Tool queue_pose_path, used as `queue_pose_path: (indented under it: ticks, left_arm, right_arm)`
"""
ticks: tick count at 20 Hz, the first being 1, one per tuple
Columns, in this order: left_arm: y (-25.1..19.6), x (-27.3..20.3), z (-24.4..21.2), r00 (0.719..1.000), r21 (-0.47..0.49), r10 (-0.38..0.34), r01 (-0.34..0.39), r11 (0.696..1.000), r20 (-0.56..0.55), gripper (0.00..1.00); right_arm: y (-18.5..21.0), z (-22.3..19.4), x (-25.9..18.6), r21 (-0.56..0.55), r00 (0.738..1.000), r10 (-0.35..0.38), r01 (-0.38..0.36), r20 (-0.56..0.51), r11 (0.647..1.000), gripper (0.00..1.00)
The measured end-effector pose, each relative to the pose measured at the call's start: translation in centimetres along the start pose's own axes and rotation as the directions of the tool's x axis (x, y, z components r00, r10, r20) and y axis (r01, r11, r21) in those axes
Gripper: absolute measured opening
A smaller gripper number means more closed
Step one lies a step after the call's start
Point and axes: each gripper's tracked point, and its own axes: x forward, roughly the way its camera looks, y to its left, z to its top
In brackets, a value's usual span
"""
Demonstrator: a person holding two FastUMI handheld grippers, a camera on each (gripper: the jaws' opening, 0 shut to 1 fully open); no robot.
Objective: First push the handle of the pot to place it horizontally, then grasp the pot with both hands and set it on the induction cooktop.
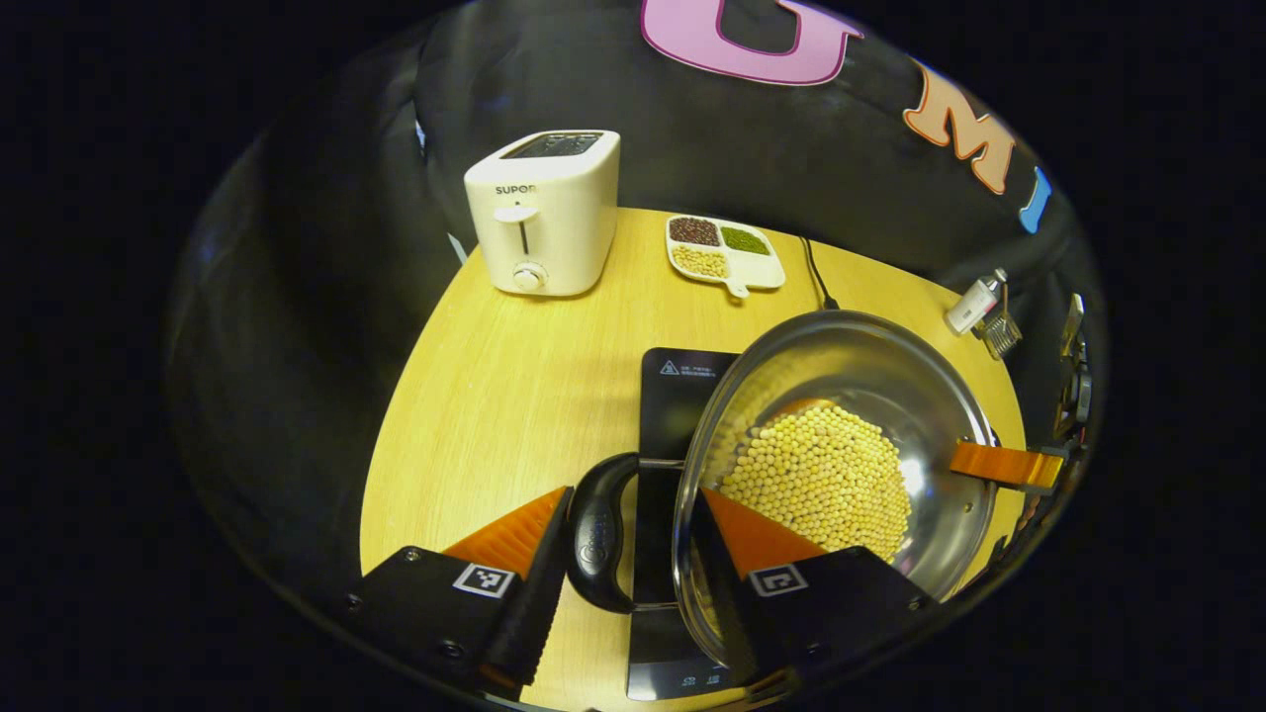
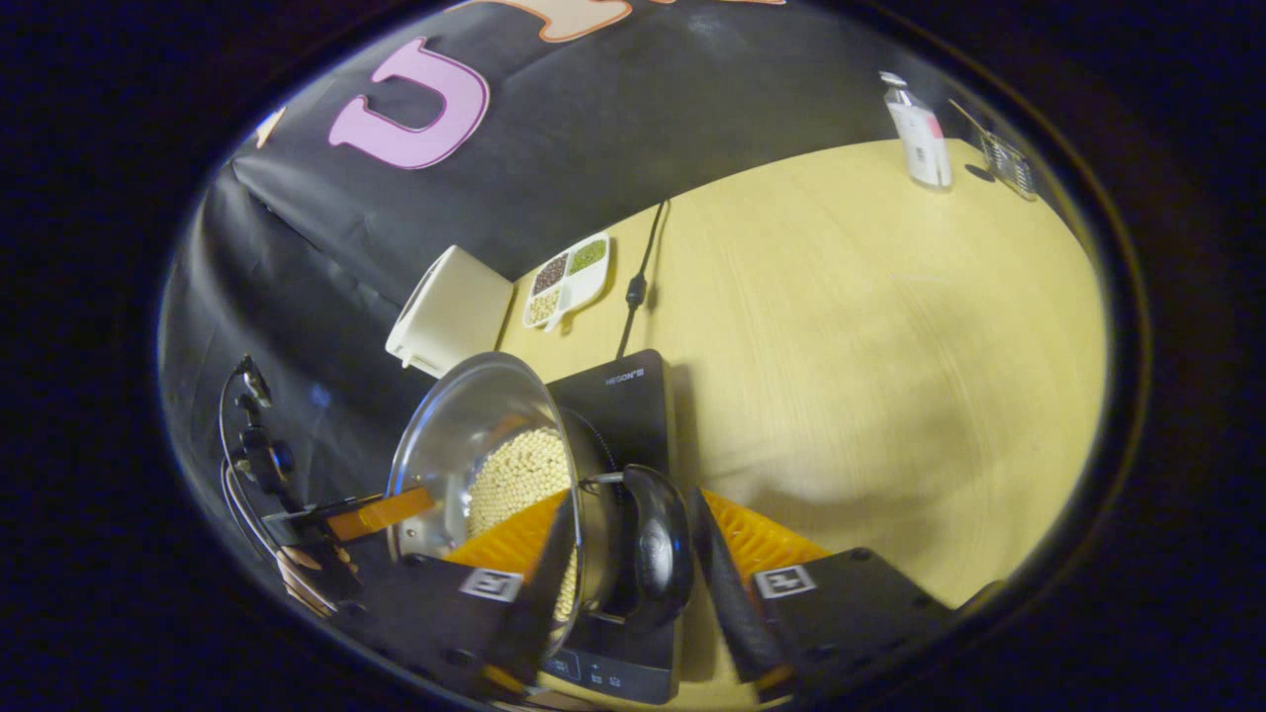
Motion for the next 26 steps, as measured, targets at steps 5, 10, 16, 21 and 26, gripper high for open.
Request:
queue_pose_path:
  ticks: [5, 10, 16, 21, 26]
  left_arm:
    - [-0.9, -2.4, 1.9, 0.987, -0.080, 0.057, -0.045, 0.996, 0.147, 0.98]
    - [-1.3, -5.7, 2.9, 0.961, -0.093, 0.128, -0.107, 0.990, 0.245, 0.98]
    - [-6.3, -8.8, 3.5, 0.957, -0.003, 0.070, -0.072, 0.997, 0.282, 0.98]
    - [-14.9, -12.5, 4.5, 0.937, 0.132, -0.070, 0.026, 0.991, 0.342, 0.97]
    - [-22.4, -19.5, 7.4, 0.856, 0.211, -0.125, 0.019, 0.977, 0.501, 0.97]
  right_arm:
    - [-2.1, 1.6, -3.0, -0.041, 0.989, -0.094, 0.099, 0.113, 0.994, 0.95]
    - [-3.6, 3.4, -8.6, -0.029, 0.952, -0.179, 0.192, 0.249, 0.981, 0.93]
    - [-5.4, 4.1, -16.0, 0.028, 0.903, -0.245, 0.252, 0.353, 0.967, 0.93]
    - [-5.8, 6.4, -22.5, -0.017, 0.854, -0.241, 0.280, 0.461, 0.960, 1.00]
    - [-5.9, 10.2, -30.8, -0.125, 0.792, -0.169, 0.295, 0.587, 0.947, 1.00]
